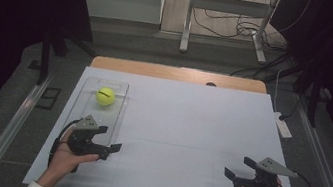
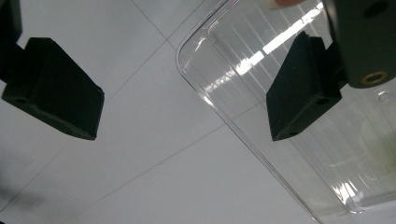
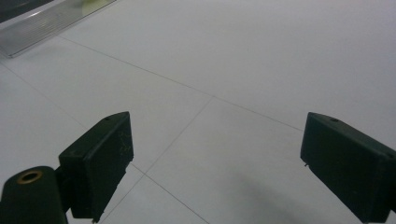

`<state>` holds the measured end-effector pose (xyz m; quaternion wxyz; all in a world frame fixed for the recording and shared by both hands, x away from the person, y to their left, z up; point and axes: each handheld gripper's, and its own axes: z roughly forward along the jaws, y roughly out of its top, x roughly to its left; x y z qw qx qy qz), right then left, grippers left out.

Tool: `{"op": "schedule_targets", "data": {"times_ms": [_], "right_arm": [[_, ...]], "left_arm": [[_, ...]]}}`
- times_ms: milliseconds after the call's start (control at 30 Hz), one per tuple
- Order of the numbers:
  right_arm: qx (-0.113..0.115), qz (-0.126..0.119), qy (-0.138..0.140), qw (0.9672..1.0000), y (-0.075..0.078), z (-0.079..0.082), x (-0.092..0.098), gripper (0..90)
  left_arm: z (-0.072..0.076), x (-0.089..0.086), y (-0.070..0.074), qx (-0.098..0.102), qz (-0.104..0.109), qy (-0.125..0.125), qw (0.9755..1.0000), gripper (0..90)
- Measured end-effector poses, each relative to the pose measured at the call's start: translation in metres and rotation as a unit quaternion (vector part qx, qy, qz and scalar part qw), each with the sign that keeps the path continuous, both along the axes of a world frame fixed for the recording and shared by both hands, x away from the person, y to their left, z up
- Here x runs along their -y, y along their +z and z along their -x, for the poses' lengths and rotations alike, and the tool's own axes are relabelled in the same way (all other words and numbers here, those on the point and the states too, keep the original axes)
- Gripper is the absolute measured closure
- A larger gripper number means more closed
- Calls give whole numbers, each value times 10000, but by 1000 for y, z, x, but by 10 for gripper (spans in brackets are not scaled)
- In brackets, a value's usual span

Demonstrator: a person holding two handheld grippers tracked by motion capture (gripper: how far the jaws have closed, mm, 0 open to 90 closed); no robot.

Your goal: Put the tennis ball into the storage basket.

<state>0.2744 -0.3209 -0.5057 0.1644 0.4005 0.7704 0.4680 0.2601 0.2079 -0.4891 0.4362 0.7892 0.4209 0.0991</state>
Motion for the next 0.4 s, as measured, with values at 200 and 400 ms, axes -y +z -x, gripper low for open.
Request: {"op": "schedule_targets", "data": {"times_ms": [200, 400], "right_arm": [[16, -29, 43, 10000, 1, 0, 0, 96], [15, -163, 26, 9999, 2, -2, 1, 97]], "left_arm": [[1, -1, 0, 12, 16, 6, 10000, 124], [0, 0, 1, 21, 79, 6, 10000, 121]]}}
